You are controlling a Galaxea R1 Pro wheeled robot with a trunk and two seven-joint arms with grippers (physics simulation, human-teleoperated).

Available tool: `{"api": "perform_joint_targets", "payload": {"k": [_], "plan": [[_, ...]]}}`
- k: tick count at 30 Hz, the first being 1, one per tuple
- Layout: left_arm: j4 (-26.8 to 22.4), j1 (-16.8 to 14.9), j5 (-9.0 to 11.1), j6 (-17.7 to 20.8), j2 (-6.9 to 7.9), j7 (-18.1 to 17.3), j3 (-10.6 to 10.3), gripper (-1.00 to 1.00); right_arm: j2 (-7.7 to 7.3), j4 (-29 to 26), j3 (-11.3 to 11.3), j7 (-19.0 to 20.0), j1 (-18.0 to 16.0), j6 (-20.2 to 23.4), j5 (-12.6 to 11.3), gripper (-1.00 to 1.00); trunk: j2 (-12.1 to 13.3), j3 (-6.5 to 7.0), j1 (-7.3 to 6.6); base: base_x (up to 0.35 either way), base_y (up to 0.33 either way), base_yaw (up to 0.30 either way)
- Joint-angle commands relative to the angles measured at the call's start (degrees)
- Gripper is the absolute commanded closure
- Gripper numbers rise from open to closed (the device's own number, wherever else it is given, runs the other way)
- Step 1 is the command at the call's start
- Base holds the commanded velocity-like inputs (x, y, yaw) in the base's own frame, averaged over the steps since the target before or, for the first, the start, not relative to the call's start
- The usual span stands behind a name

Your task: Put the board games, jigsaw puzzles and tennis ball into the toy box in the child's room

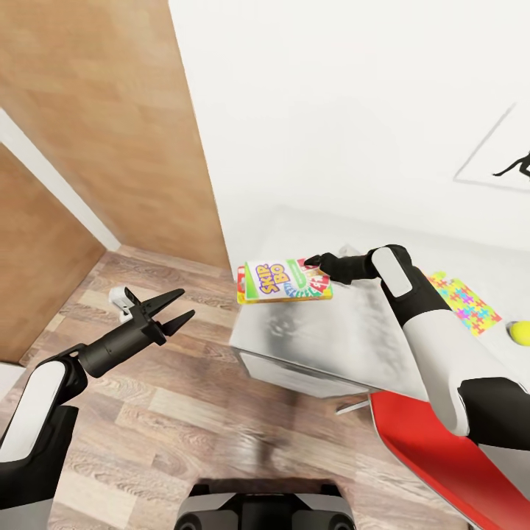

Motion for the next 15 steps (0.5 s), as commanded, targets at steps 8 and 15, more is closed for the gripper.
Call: {"api": "perform_joint_targets", "payload": {"k": [8, 15], "plan": [[0.03, -0.05, -0.58, 0.21, -0.02, -0.55, 0.06, -1.00, -0.08, -0.08, 0.23, -0.53, -0.02, 0.07, -0.62, -1.00, -0.09, 0.11, 0.03, 0.000, 0.000, 0.107], [0.05, -0.05, -0.58, 0.23, 0.01, -0.55, 0.08, -1.00, -0.23, -0.08, 0.16, -0.56, -0.05, 0.02, -0.56, -1.00, -0.09, 0.13, 0.03, 0.000, 0.000, 0.015]]}}
